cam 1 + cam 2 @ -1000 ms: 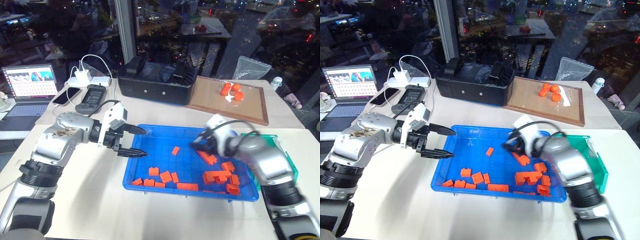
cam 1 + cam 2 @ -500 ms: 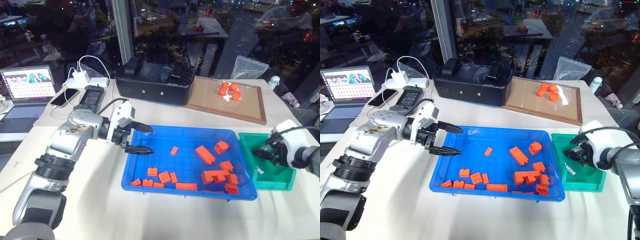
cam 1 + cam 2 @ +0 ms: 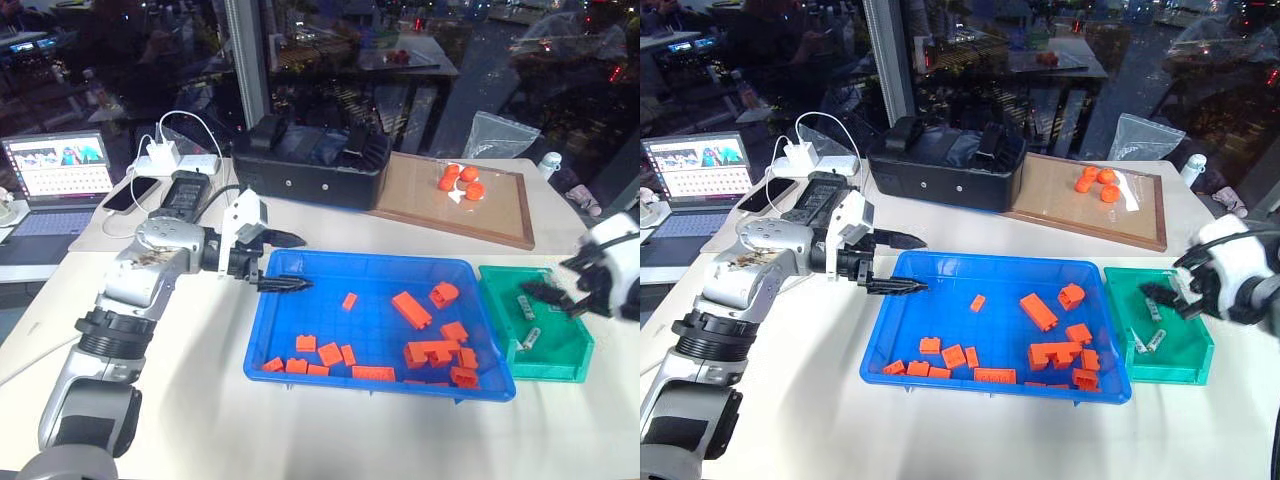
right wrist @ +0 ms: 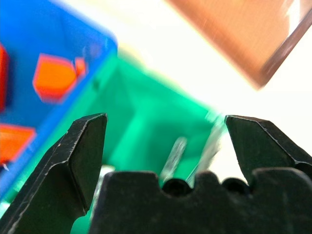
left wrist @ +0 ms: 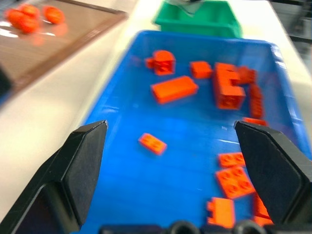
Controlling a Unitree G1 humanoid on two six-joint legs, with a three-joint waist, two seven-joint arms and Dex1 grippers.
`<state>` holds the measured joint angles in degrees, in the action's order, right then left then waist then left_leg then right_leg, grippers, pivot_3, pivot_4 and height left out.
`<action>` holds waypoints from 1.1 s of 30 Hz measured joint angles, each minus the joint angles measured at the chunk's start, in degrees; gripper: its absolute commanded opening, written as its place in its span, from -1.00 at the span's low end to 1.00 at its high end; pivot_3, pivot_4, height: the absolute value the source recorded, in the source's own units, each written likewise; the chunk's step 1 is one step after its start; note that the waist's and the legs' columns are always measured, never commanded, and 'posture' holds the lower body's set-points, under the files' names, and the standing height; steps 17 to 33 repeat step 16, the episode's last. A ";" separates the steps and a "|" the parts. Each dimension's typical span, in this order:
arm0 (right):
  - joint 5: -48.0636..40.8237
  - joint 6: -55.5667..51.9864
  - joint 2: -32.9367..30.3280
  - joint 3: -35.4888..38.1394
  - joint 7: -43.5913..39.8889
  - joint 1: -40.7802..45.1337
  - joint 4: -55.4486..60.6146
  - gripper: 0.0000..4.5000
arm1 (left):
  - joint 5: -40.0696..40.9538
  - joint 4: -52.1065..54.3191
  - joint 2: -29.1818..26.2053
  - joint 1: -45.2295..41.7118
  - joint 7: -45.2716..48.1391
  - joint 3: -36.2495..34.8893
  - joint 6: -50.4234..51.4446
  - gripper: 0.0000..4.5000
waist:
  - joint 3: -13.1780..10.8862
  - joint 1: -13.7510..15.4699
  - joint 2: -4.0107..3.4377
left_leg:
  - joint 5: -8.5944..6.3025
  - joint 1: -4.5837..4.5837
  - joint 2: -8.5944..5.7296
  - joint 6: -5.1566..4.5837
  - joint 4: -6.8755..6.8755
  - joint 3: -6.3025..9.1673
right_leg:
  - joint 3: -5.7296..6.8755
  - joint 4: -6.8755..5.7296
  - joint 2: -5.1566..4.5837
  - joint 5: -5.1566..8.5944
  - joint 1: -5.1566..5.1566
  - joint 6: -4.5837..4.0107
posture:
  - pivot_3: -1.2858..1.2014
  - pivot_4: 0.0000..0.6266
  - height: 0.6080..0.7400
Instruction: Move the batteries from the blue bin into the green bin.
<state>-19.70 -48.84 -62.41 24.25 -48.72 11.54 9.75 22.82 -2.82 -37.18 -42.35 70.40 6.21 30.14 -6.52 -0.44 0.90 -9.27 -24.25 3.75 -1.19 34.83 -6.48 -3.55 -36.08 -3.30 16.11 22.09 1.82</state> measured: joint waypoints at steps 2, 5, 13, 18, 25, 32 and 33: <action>-2.02 2.16 0.32 2.66 -3.20 -2.25 1.20 0.99 | -0.25 -0.80 0.65 0.22 -2.71 -1.60 -0.74 1.00 | -0.01 0.08 0.02 | 0.00 0.00 0.00 0.00 0.00 0.01 | 0.01 0.01 0.01 0.00 -0.02 0.01 | 0.03 -0.52 0.97; -7.05 5.66 8.29 8.52 -3.31 -1.48 3.47 0.99 | -2.23 -0.59 1.04 2.02 -8.22 -4.86 -4.33 1.00 | -0.01 -0.23 0.03 | 0.00 0.06 0.00 0.00 -0.02 0.04 | -0.03 -0.01 0.01 -0.02 -0.06 0.02 | 0.03 -0.52 0.97; -10.49 10.56 19.70 10.93 1.74 -8.43 9.86 0.99 | 0.53 2.60 1.02 11.75 -13.66 -10.87 -1.12 1.00 | 0.04 0.12 -0.05 | 0.01 0.08 0.00 0.03 0.02 0.00 | 0.01 -0.06 -0.05 -0.04 -0.10 0.06 | 0.03 -0.52 0.97; -9.59 12.09 20.41 8.67 2.91 -10.06 10.50 0.99 | 1.55 3.30 1.02 11.95 -15.36 -12.06 0.15 1.00 | 0.04 0.18 -0.04 | 0.02 0.11 -0.02 0.04 0.06 0.00 | 0.01 -0.06 -0.07 -0.06 -0.14 0.09 | 0.03 -0.52 0.97; -9.59 12.09 20.41 8.67 2.91 -10.06 10.50 0.99 | 1.55 3.30 1.02 11.95 -15.36 -12.06 0.15 1.00 | 0.04 0.18 -0.04 | 0.02 0.11 -0.02 0.04 0.06 0.00 | 0.01 -0.06 -0.07 -0.06 -0.14 0.09 | 0.03 -0.52 0.97; -9.59 12.09 20.41 8.67 2.91 -10.06 10.50 0.99 | 1.55 3.30 1.02 11.95 -15.36 -12.06 0.15 1.00 | 0.04 0.18 -0.04 | 0.02 0.11 -0.02 0.04 0.06 0.00 | 0.01 -0.06 -0.07 -0.06 -0.14 0.09 | 0.03 -0.52 0.97; -9.59 12.09 20.41 8.67 2.91 -10.06 10.50 0.99 | 1.55 3.30 1.02 11.95 -15.36 -12.06 0.15 1.00 | 0.04 0.18 -0.04 | 0.02 0.11 -0.02 0.04 0.06 0.00 | 0.01 -0.06 -0.07 -0.06 -0.14 0.09 | 0.03 -0.52 0.97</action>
